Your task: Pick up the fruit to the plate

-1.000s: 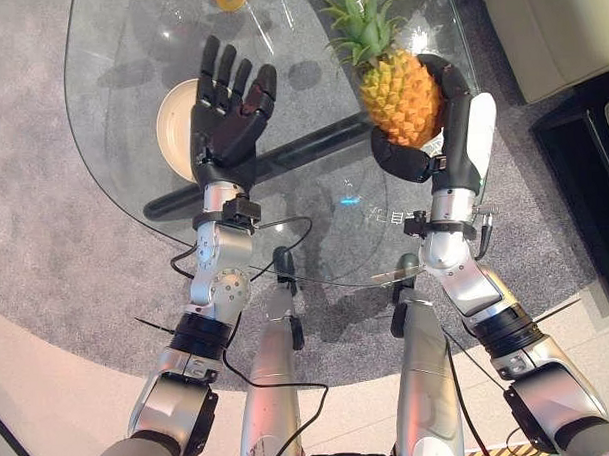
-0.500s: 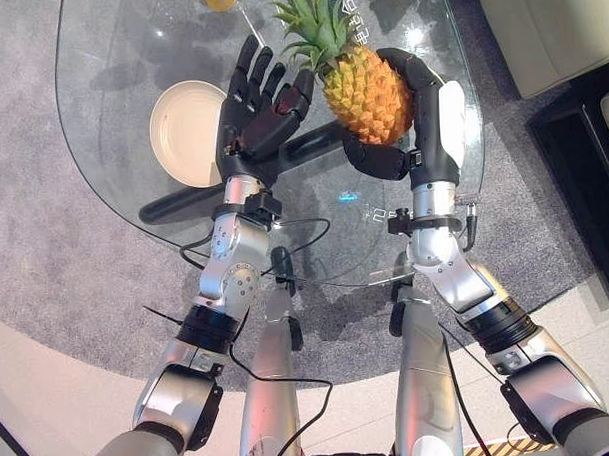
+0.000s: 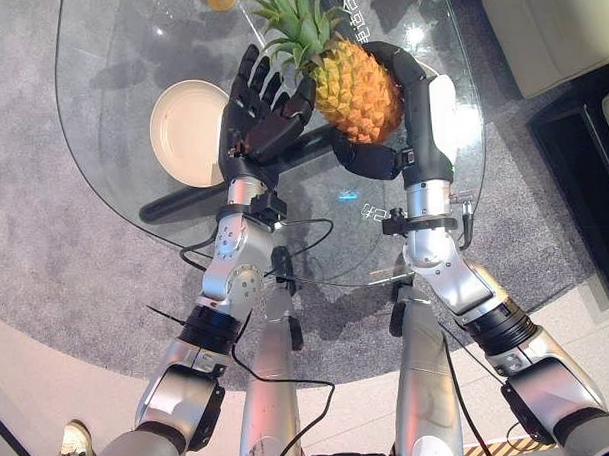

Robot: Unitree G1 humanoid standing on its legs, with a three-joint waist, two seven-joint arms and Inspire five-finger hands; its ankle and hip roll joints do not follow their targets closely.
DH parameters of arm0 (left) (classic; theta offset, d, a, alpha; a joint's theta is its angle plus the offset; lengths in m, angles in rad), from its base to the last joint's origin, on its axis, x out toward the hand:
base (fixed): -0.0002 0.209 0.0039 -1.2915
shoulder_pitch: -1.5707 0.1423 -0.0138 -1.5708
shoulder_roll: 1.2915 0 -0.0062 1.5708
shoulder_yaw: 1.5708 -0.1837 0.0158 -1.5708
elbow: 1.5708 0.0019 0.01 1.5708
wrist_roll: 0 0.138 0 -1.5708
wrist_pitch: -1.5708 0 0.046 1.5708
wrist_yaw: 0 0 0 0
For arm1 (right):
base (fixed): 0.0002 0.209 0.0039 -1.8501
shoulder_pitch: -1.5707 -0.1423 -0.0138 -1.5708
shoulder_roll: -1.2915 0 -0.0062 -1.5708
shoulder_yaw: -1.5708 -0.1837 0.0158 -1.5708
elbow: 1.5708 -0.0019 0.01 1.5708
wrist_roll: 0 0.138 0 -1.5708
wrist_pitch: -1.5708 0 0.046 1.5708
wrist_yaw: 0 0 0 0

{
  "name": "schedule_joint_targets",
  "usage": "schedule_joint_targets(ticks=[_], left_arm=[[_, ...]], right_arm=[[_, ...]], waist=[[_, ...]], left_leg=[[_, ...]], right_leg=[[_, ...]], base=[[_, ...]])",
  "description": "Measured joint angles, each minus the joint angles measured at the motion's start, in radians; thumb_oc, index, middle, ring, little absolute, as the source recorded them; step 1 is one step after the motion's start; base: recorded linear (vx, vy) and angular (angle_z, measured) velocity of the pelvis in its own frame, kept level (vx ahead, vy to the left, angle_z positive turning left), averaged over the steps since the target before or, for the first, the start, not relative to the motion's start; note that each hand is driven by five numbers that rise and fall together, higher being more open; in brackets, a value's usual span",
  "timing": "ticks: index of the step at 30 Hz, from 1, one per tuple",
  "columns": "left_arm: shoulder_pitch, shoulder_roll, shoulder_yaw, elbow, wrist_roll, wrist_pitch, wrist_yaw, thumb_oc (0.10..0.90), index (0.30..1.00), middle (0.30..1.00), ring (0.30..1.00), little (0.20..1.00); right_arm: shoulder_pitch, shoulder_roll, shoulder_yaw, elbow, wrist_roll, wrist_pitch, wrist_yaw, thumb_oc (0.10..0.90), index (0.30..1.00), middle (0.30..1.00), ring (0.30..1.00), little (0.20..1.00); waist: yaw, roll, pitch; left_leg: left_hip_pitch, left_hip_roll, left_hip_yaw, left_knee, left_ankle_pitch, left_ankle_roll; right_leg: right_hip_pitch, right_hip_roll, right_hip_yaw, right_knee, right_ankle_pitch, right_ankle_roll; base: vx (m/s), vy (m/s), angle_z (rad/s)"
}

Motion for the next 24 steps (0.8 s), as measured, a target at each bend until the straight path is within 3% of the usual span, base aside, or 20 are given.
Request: schedule_joint_targets(ticks=[24], left_arm=[[0.013,-0.027,0.0,-0.006,-0.234,-0.003,-0.094,0.8,0.9,0.9,0.9,0.9]], right_arm=[[-0.011,-0.011,0.021,0.0,-0.006,0.022,0.088,0.1,0.3,0.3,0.3,0.2]], waist=[[0.0,0.0,0.0]], left_leg=[[0.0,0.0,-0.001,0.001,0.0,0.0]], right_leg=[[0.0,0.0,-0.001,0.002,0.0,0.0]], base=[[0.0,0.0,0.0]])
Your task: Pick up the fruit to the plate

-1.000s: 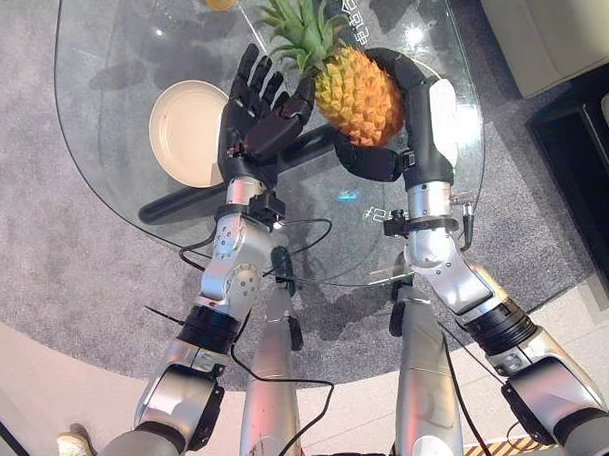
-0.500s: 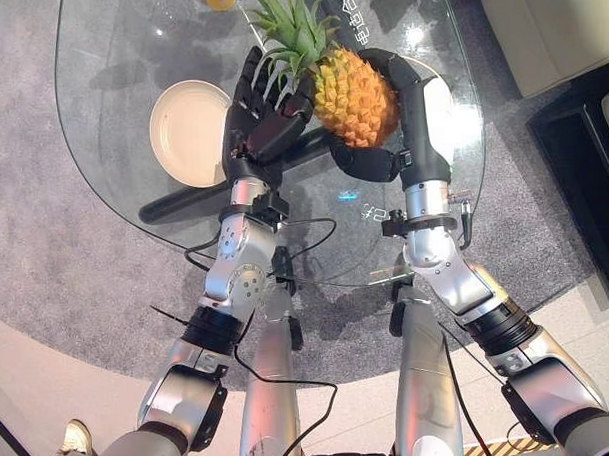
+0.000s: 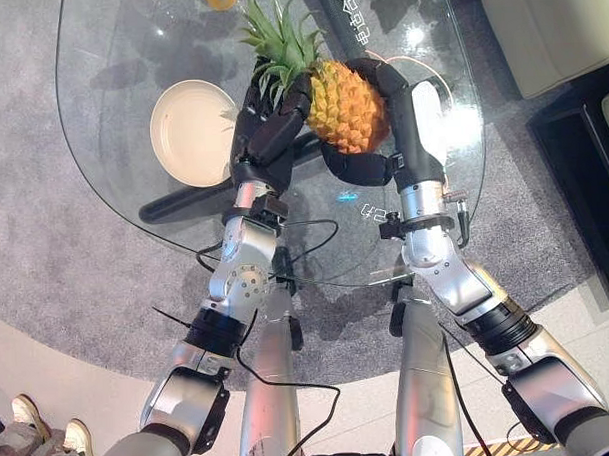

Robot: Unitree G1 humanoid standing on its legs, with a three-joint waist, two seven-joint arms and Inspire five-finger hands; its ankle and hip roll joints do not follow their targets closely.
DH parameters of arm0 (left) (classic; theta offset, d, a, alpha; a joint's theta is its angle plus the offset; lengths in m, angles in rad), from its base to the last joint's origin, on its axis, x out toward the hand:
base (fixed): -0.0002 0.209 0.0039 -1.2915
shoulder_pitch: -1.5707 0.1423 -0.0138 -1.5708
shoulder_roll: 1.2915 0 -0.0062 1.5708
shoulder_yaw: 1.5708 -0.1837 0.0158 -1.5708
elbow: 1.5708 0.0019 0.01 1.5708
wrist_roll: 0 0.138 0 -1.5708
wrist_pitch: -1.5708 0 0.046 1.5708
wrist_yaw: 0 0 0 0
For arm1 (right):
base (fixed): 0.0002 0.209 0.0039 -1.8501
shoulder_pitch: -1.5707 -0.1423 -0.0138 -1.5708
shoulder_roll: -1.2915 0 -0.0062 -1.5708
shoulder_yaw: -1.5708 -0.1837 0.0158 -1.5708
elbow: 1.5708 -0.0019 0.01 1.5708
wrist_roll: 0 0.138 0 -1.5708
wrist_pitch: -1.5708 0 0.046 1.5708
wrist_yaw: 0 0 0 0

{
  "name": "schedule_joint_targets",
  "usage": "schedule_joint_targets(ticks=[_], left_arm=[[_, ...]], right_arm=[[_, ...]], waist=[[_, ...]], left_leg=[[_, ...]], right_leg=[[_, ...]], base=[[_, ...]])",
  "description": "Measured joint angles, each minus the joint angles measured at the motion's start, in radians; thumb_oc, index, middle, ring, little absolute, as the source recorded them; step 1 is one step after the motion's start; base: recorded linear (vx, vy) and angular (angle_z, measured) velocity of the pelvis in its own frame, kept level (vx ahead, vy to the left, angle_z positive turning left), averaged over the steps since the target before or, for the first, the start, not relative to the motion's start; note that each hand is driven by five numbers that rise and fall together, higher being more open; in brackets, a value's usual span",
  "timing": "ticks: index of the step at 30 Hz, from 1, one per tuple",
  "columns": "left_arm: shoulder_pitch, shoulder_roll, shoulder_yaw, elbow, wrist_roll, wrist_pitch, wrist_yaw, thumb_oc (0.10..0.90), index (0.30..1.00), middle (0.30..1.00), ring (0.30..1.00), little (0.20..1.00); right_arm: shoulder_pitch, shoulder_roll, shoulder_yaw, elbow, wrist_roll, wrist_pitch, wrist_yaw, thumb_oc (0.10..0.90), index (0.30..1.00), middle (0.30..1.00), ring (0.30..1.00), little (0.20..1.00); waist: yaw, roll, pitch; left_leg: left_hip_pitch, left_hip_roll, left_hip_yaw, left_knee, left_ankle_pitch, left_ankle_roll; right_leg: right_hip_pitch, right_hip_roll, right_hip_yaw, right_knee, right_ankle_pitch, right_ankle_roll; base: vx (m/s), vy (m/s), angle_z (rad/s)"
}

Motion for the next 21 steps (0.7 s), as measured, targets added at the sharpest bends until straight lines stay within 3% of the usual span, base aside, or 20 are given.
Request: schedule_joint_targets(ticks=[11,21], left_arm=[[0.009,0.0,0.0,0.0,-0.037,-0.006,-0.02,0.8,0.9,0.9,0.9,0.9],[0.014,-0.008,0.0,0.0,-0.045,-0.091,-0.02,0.8,0.9,0.9,0.9,0.9]], right_arm=[[-0.019,-0.041,0.014,0.0,-0.014,0.0,0.025,0.1,0.3,0.3,0.3,0.2],[-0.044,-0.061,0.04,0.0,-0.044,-0.002,0.039,0.1,0.3,0.3,0.3,0.2]], waist=[[0.0,0.0,0.0],[0.001,0.0,0.0]], left_leg=[[-0.001,0.0,-0.001,0.0,0.0,0.0],[-0.002,0.0,-0.003,0.0,0.0,0.0]], right_leg=[[0.0,0.0,-0.002,0.0,0.0,0.0],[0.0,-0.001,-0.005,0.0,0.0,0.0]], base=[[0.0,0.0,0.0],[0.0,0.0,0.0]])
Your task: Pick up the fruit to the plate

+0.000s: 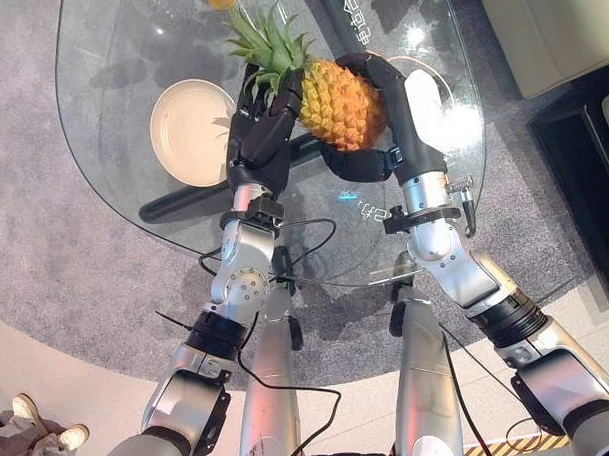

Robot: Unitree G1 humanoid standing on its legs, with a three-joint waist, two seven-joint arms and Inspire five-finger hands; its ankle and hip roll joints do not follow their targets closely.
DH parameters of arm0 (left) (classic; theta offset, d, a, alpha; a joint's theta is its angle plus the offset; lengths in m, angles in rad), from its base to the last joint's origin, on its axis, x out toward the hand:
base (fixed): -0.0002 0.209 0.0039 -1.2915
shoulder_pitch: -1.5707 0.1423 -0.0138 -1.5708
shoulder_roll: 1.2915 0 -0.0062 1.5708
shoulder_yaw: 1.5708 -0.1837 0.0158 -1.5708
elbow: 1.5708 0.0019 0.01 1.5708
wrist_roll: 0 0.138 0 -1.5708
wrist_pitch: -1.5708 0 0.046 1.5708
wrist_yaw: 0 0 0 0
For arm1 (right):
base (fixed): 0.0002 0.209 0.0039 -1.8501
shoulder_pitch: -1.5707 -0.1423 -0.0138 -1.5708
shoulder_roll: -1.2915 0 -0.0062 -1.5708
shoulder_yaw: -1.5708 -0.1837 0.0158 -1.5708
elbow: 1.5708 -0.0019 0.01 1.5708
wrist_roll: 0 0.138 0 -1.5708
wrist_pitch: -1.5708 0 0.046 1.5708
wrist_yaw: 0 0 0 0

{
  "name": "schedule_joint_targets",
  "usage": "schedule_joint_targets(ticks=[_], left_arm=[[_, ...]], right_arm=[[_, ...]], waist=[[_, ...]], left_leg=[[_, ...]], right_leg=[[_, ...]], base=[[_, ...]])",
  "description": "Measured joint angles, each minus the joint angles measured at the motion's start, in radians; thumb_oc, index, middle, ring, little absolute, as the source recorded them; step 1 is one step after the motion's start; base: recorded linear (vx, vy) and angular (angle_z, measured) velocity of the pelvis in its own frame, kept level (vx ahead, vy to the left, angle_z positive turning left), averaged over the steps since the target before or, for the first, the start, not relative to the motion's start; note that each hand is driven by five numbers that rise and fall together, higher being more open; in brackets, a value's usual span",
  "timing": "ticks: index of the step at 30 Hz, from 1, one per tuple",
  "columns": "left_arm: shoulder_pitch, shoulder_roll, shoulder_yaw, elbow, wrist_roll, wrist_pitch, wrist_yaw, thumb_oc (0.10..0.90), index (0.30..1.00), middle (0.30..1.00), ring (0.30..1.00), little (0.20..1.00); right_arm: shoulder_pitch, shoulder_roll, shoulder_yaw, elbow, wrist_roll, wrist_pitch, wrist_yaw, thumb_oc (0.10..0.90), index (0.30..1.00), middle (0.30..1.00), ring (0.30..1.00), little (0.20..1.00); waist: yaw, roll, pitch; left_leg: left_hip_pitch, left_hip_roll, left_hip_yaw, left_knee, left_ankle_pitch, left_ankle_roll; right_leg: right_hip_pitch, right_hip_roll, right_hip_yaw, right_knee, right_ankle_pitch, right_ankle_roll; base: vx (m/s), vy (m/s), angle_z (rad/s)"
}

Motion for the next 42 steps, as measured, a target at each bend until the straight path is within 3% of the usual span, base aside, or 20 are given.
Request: schedule_joint_targets(ticks=[6,7,8,9,16,36,38,39,42], left_arm=[[0.0,-0.006,0.008,0.0,0.0,-0.068,0.0,0.8,0.9,0.9,0.9,0.9],[0.0,-0.008,0.008,0.0,0.0,-0.076,0.0,0.375,0.535,0.535,0.535,0.475],[0.0,-0.01,0.011,0.0,0.0,-0.081,0.0,0.199,0.385,0.385,0.385,0.299],[0.0,-0.013,0.014,0.0,0.0,-0.084,0.0,0.1,0.3,0.3,0.3,0.2],[0.0,-0.012,0.069,0.0,0.0,-0.111,0.0,0.1,0.3,0.3,0.3,0.2],[-0.002,-0.004,0.077,0.0,0.001,-0.146,0.0,0.1,0.3,0.3,0.3,0.2],[-0.002,-0.005,0.077,0.0,0.001,-0.147,0.0,0.1,0.3,0.3,0.3,0.2],[-0.002,-0.006,0.077,0.0,0.001,-0.149,0.0,0.1,0.3,0.3,0.3,0.2],[-0.003,-0.008,0.078,0.0,0.001,-0.158,0.0,0.1,0.3,0.3,0.3,0.2]], right_arm=[[0.0,-0.007,0.012,0.0,-0.018,-0.008,0.015,0.1,0.3,0.3,0.3,0.2],[0.0,-0.007,0.012,0.0,-0.025,-0.011,0.016,0.1,0.3,0.3,0.3,0.2],[-0.001,-0.006,0.012,0.0,-0.031,-0.012,0.016,0.1,0.3,0.3,0.3,0.2],[-0.002,-0.006,0.012,-0.001,-0.037,-0.013,0.018,0.1,0.3,0.3,0.3,0.2],[-0.008,-0.016,0.018,-0.024,-0.077,-0.057,0.06,0.1,0.3,0.3,0.3,0.2],[-0.015,-0.029,0.041,-0.05,-0.095,-0.076,0.082,0.1,0.3,0.3,0.3,0.2],[-0.015,-0.027,0.041,-0.05,-0.095,-0.076,0.082,0.147,0.34,0.34,0.34,0.247],[-0.015,-0.027,0.042,-0.05,-0.095,-0.076,0.081,0.8,0.9,0.9,0.9,0.9],[-0.014,-0.02,0.044,-0.05,-0.095,-0.076,0.079,0.8,0.9,0.9,0.9,0.9]], waist=[[0.001,0.0,0.0],[0.001,0.0,0.0],[0.001,0.0,0.0],[0.001,0.0,0.0],[-0.005,-0.004,0.002],[-0.005,-0.005,0.002],[-0.005,-0.005,0.002],[-0.004,-0.005,0.002],[-0.005,-0.005,0.002]], left_leg=[[-0.001,0.0,-0.002,-0.001,0.0,0.0],[-0.001,0.0,-0.002,-0.001,0.0,0.0],[-0.002,0.0,-0.002,-0.001,0.0,0.0],[-0.002,0.0,-0.003,-0.001,0.0,0.0],[-0.005,0.0,-0.005,-0.001,0.0,0.0],[-0.01,-0.001,-0.011,0.001,0.0,0.0],[-0.01,-0.001,-0.011,0.001,0.0,0.0],[-0.01,-0.001,-0.011,0.001,0.0,0.0],[-0.011,-0.001,-0.011,0.001,0.0,0.0]], right_leg=[[0.0,-0.001,-0.003,0.0,0.0,0.0],[0.0,-0.001,-0.004,0.0,0.0,0.0],[0.0,-0.001,-0.004,0.0,0.0,0.0],[0.0,-0.001,-0.004,-0.001,0.0,0.0],[-0.001,-0.001,-0.007,-0.002,0.0,0.0],[-0.001,-0.002,-0.013,-0.004,0.0,0.0],[-0.001,-0.002,-0.013,-0.004,0.0,0.0],[-0.001,-0.002,-0.013,-0.004,0.0,0.0],[-0.001,-0.002,-0.013,-0.004,0.0,0.0]], base=[[0.0,0.0,0.0],[0.0,0.0,0.0],[0.0,0.0,0.0],[0.0,0.0,0.0],[0.0,0.0,0.0],[0.0,0.0,0.0],[0.0,0.0,0.0],[0.0,0.0,0.0],[0.0,0.0,0.0]])
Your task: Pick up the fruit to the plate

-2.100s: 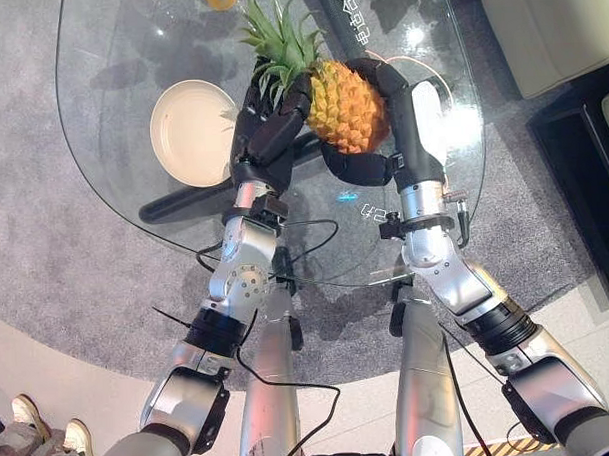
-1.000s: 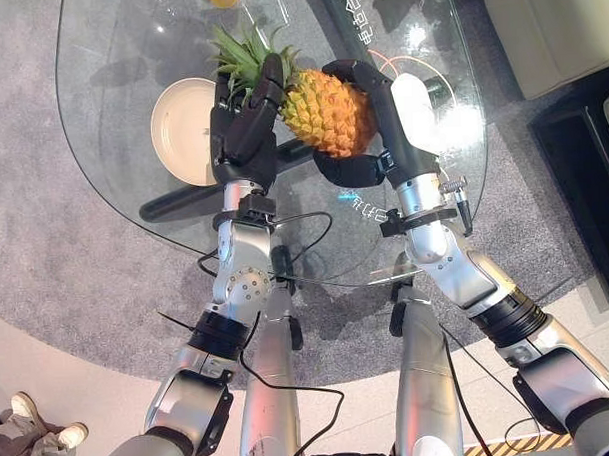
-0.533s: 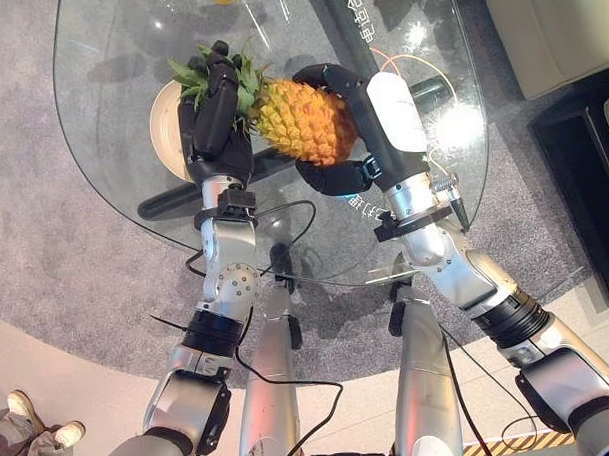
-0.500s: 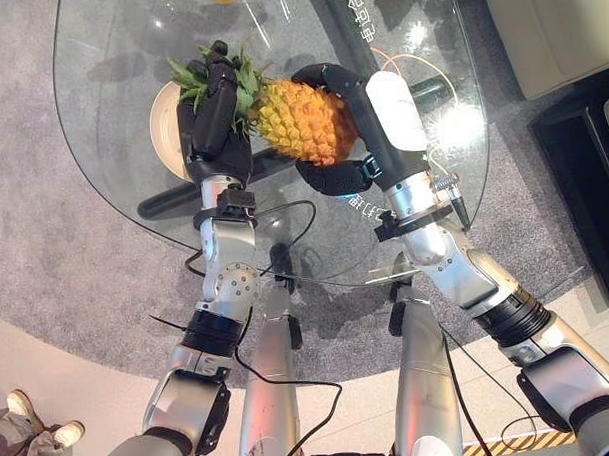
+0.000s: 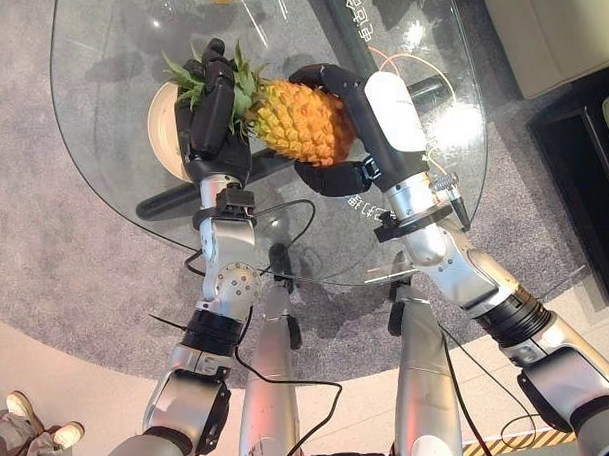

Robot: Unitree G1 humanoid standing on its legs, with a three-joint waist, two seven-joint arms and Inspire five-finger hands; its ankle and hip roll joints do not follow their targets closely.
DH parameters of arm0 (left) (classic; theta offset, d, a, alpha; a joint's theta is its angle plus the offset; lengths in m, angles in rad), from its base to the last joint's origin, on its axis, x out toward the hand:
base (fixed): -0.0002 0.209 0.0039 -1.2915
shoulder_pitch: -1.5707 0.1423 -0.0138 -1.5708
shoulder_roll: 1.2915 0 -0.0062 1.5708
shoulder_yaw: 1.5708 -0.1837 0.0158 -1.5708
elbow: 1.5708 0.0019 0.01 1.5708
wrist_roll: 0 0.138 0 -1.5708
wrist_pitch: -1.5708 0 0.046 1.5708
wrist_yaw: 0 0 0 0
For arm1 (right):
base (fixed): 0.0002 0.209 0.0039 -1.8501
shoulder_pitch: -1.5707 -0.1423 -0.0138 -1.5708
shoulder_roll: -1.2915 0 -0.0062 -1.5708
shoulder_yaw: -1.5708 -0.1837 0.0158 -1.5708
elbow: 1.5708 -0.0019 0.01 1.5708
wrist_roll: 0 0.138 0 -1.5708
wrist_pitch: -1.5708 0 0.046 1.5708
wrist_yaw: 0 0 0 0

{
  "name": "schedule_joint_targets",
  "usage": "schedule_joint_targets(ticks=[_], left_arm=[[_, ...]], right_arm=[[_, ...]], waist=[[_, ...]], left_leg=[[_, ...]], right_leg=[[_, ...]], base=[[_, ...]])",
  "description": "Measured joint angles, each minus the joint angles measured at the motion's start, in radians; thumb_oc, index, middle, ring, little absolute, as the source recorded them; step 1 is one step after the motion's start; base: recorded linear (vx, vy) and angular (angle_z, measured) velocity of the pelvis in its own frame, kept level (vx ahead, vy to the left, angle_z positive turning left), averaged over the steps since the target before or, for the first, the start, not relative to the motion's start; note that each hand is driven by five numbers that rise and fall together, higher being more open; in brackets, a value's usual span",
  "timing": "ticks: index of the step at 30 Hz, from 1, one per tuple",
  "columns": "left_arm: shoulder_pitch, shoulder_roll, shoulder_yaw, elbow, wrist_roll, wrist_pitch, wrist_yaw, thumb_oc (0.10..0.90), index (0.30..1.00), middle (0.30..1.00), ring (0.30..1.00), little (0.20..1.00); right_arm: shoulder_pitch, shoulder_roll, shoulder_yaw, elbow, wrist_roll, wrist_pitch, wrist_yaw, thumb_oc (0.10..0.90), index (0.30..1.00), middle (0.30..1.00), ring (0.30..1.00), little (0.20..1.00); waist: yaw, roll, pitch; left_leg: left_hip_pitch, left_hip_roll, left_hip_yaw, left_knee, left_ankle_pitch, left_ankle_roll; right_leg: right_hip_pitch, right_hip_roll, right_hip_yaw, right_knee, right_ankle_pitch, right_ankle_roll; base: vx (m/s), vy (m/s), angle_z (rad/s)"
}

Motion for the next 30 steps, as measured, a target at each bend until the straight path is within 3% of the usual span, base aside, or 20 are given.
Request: schedule_joint_targets(ticks=[19,30], left_arm=[[-0.006,-0.003,-0.008,-0.021,0.047,-0.03,-0.012,0.1,0.3,0.3,0.3,0.2],[-0.005,-0.026,-0.012,-0.03,0.136,-0.078,0.09,0.1,0.3,0.3,0.3,0.2]], right_arm=[[0.01,0.012,0.0,0.0,0.0,0.003,-0.006,0.8,0.9,0.9,0.9,0.9],[0.009,0.021,0.0,0.0,-0.012,0.002,-0.007,0.8,0.9,0.9,0.9,0.9]], waist=[[0.0,-0.001,0.0],[0.002,-0.001,0.0]], left_leg=[[-0.006,-0.002,0.0,0.001,0.0,0.001],[-0.005,-0.004,-0.001,0.0,0.002,0.003]], right_leg=[[-0.007,-0.001,0.001,0.001,0.0,0.0],[-0.007,-0.004,0.001,0.005,0.0,0.0]], base=[[0.0,0.0,0.0],[0.0,0.0,0.0]])
